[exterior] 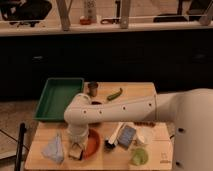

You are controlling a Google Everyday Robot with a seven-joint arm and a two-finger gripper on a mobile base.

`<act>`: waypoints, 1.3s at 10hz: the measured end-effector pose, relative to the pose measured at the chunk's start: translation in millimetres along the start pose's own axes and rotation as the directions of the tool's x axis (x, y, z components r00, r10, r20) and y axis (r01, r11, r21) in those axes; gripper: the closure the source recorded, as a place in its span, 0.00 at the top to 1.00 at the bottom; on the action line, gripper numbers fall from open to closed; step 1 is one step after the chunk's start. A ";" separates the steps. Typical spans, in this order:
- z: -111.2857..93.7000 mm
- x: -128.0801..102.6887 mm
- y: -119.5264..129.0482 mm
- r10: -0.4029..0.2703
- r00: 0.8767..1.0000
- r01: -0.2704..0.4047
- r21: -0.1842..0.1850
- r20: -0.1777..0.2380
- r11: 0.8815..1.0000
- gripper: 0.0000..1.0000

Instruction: Wipe red bowl with eraser

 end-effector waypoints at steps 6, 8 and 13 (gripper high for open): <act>-4.1 12.4 68.7 0.080 0.997 -0.081 -0.046 -0.017 0.996 0.00; -10.2 35.7 81.7 0.133 0.990 -0.135 -0.042 -0.056 0.990 0.00; -11.6 47.4 30.4 0.089 0.991 -0.092 -0.025 -0.096 0.995 0.00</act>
